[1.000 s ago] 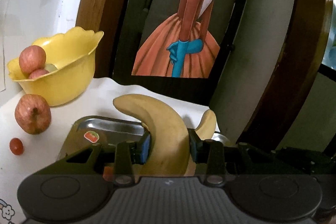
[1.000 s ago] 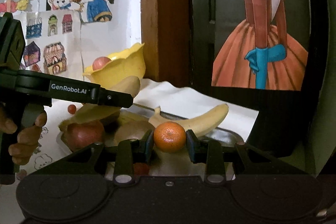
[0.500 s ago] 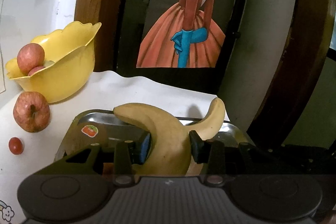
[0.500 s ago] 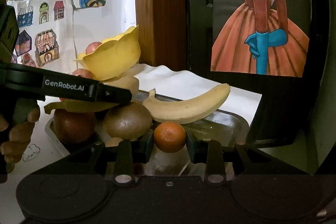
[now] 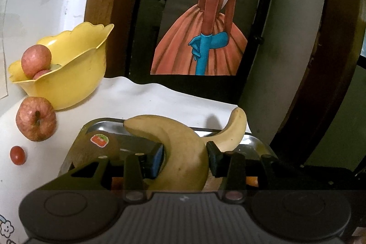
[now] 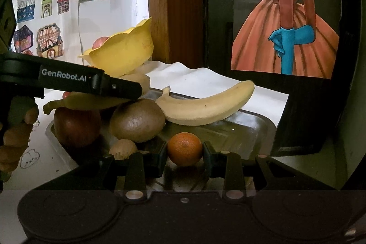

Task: Organize fruits
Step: 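Lower the banana into the tray with the left tool while the right tool lowers the orange, then open both tools to release the banana and orange in the tray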

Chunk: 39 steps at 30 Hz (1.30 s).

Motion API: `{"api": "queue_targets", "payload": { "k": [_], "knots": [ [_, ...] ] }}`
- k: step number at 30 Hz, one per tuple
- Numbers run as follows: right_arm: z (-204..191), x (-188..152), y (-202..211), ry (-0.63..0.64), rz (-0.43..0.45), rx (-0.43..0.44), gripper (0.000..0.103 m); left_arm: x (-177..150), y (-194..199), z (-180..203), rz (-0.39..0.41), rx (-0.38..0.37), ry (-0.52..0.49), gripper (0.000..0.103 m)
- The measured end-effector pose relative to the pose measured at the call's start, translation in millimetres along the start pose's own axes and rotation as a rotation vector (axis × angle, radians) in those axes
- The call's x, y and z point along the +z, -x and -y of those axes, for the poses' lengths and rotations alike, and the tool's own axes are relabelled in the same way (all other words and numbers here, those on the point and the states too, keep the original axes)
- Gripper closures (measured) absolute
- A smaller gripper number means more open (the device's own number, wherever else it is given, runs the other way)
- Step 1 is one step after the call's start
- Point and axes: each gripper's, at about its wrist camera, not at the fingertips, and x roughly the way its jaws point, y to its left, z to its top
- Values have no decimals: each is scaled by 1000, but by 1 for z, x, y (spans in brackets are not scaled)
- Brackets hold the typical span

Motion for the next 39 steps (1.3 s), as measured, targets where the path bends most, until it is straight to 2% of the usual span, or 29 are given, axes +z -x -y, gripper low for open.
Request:
{"api": "queue_targets", "payload": {
  "k": [17,19,25,30,31,35,39],
  "knots": [
    [-1,-2,0,-6,-1,0,65,-2,0,-4,-4,14,12,57],
    [-1,-2,1,-8,1,-1,64,-2,2,-4,1,12,15,50],
    [-1,-1,10,-21,19,-17,52,-2,15,3,41,18,-5,24],
    [-7,4,33,-13,61,-32,40,3,38,10,104,14,-16,10],
    [-9,6,39,-9,73,-36,35,4,44,12,120,15,-15,7],
    [-18,11,68,7,124,-46,19,8,74,17,182,23,-14,1],
    [-30,16,100,29,177,-54,9,9,109,20,235,40,-14,1]
  ]
}}
